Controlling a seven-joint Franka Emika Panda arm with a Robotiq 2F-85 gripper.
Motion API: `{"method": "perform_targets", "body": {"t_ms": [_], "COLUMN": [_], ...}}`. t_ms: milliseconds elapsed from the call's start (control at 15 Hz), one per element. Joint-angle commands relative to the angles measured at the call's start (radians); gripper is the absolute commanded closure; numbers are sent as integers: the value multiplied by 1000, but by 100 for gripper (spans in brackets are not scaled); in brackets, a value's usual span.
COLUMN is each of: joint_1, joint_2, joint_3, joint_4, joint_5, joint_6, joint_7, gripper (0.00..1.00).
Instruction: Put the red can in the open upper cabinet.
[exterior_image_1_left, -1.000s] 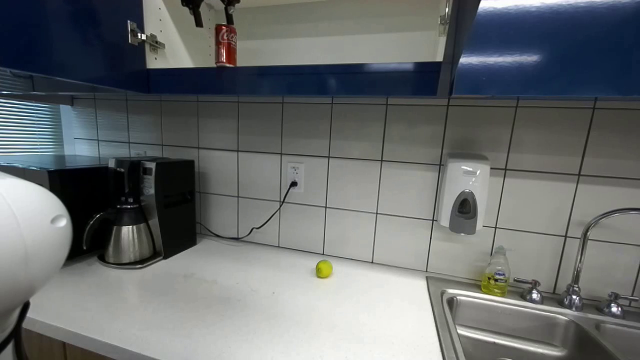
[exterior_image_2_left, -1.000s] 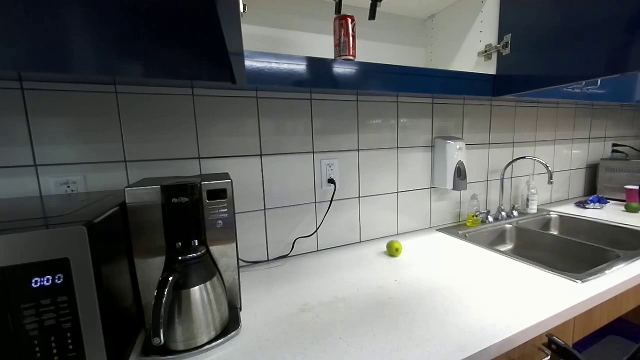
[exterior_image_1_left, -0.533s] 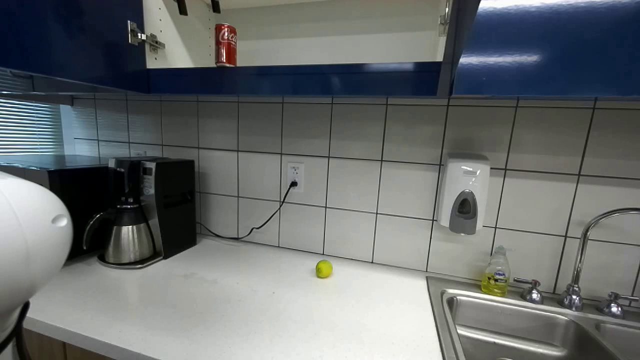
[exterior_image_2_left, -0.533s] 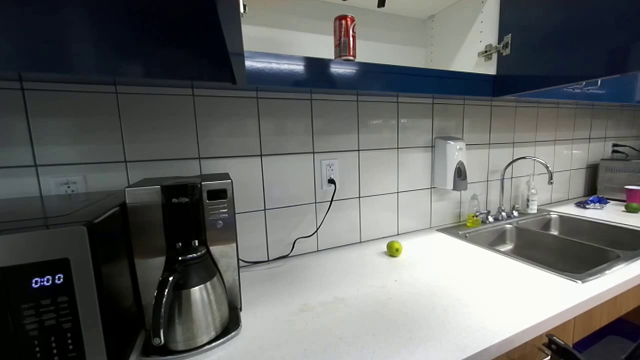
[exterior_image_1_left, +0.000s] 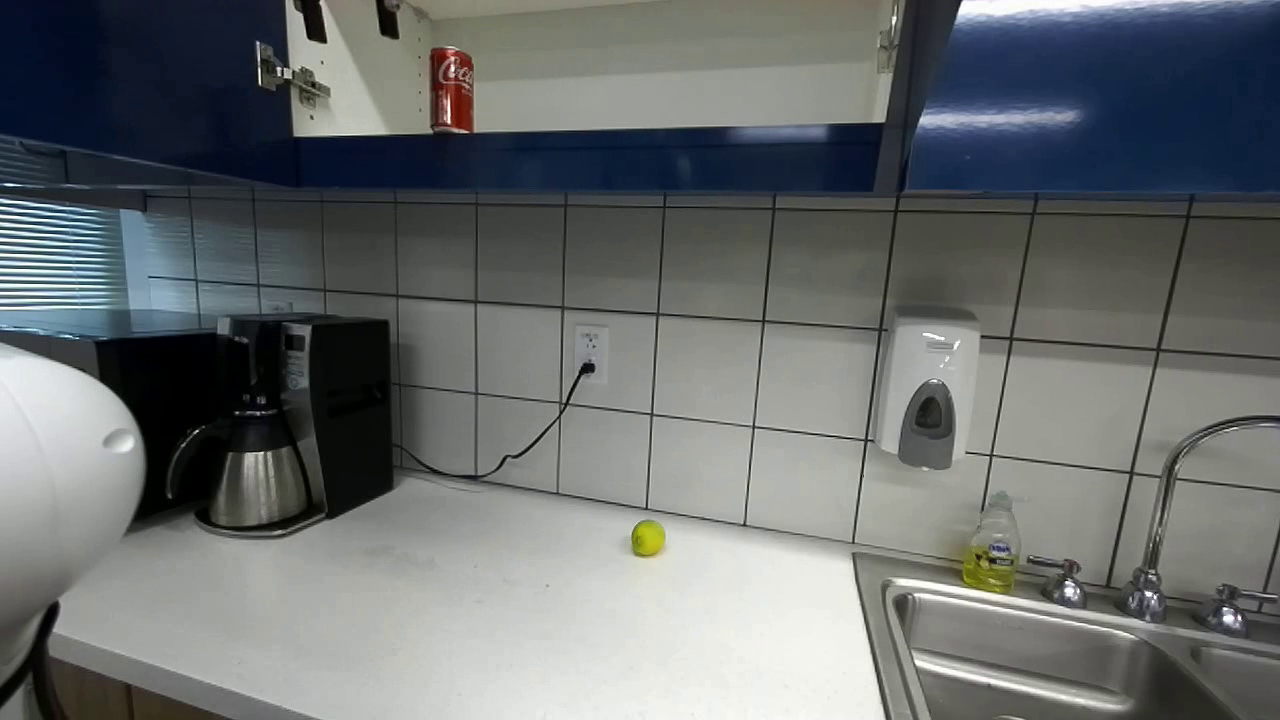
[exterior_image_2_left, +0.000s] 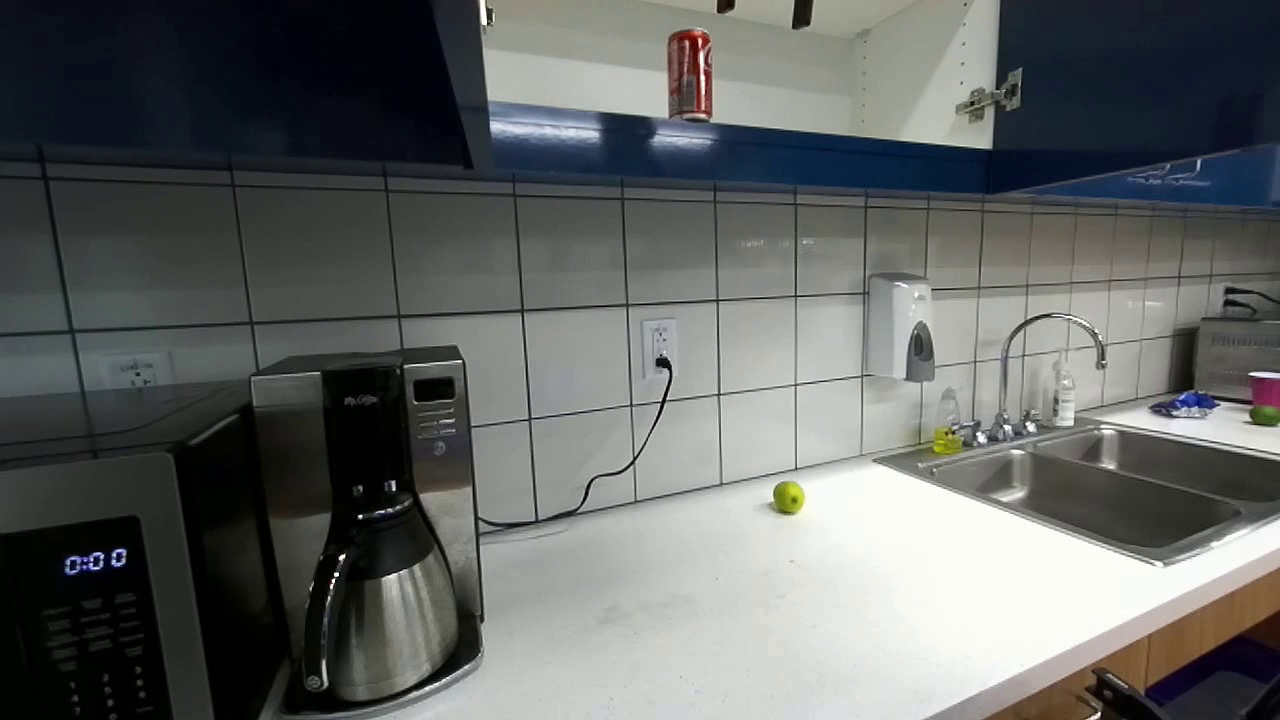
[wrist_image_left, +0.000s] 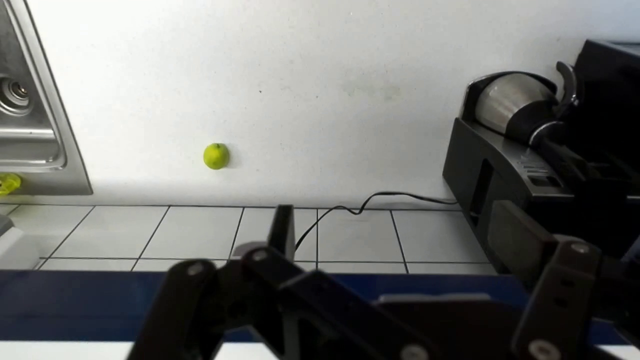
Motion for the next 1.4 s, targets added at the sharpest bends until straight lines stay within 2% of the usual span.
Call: {"method": "perform_targets", "body": {"t_ms": [0,67,467,733,800,1333], "joint_1": [3,-20,-13,-14,-23,-23], "joint_2": [-136,-155,-264,-305,-256,-283], "joint_3": [-21,-7,-6,-7,6,6], "joint_4": [-223,-259,-477,-563,-501,-541], "joint_5": [26,35,65,69,58,59], "joint_6": [65,70,114,135,101,114], "joint_7": [-23,-33,-67,-85,-61,-65], "gripper": [0,0,0,0,0,0]}}
